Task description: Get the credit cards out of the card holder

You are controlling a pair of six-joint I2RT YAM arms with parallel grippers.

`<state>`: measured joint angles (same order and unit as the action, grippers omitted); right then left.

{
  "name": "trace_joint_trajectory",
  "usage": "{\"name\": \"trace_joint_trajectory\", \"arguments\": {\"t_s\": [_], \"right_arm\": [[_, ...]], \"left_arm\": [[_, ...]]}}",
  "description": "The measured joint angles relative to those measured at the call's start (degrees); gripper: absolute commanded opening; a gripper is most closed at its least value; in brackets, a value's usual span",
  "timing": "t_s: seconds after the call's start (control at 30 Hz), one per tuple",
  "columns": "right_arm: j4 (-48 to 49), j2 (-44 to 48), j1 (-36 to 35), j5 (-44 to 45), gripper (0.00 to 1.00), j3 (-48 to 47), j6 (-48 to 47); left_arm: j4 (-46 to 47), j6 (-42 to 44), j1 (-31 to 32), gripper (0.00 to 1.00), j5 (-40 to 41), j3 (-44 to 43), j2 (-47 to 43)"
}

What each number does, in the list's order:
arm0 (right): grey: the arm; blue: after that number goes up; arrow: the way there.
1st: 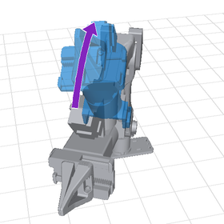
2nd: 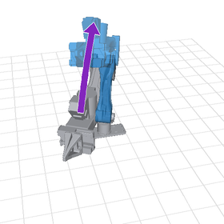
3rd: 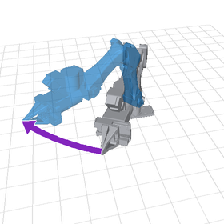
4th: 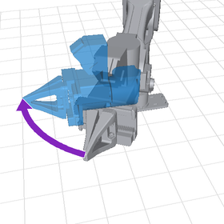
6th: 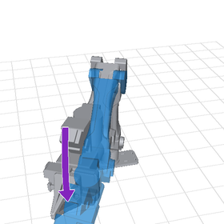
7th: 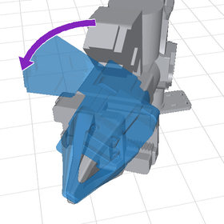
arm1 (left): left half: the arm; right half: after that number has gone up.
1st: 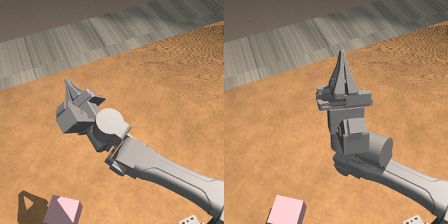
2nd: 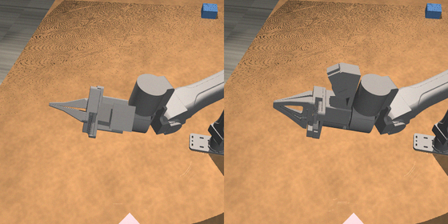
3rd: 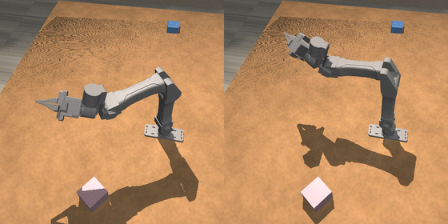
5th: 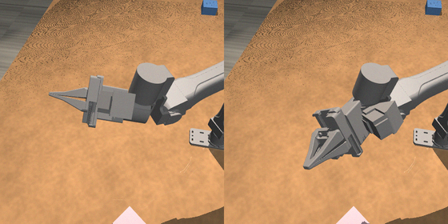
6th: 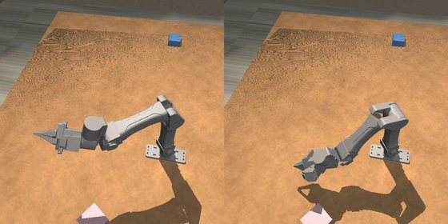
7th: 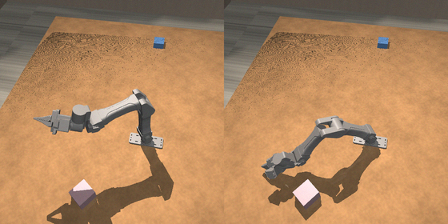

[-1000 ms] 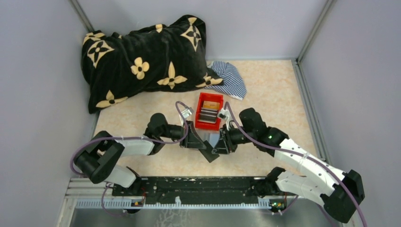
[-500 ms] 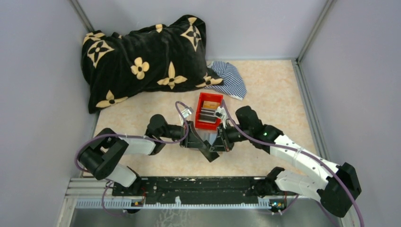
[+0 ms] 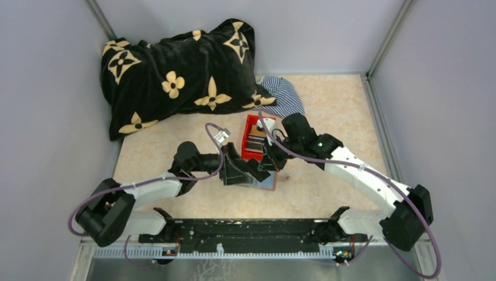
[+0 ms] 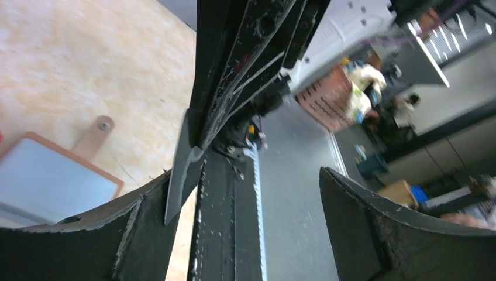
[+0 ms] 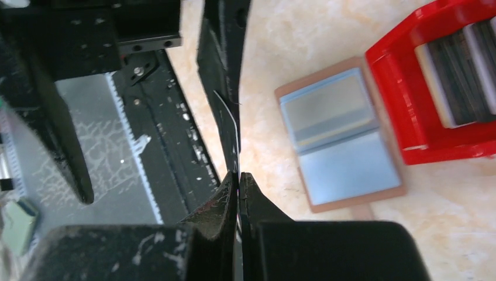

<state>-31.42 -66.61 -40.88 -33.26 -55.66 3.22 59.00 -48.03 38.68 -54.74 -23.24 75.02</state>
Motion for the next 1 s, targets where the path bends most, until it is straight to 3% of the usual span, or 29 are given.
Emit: {"name": "trace_joint_trajectory", "arguments": {"t_s": [0.13,0.27,0.43,0.7,1.0], "right_arm": [[-1.7,-7.0,0.7,3.0,0.00,-6.3,-3.7],[-1.7,-15.0,0.9,5.4,0.00,-12.5,-6.5],[-4.3,-24.0,2.3,13.4,0.00,-20.3,-10.7],[-5.2,-40.0,8.5,26.8,0.00,-31.1,-14.6],[-6.1,-46.3,8.4,30.1,0.00,-39.6,-17.1]], "left_arm": [[-10.9,4.1,-2.0,0.98,7.1,0.3,-7.6],[-19.7,7.6,-4.8,0.99,13.4,1.2,-14.3],[-26.9,10.4,-7.1,0.99,16.5,0.7,-15.4],[-32.0,12.5,-8.6,0.99,15.3,-4.7,-14.5],[-32.0,12.7,-10.5,0.98,13.7,-5.2,-12.7]]}}
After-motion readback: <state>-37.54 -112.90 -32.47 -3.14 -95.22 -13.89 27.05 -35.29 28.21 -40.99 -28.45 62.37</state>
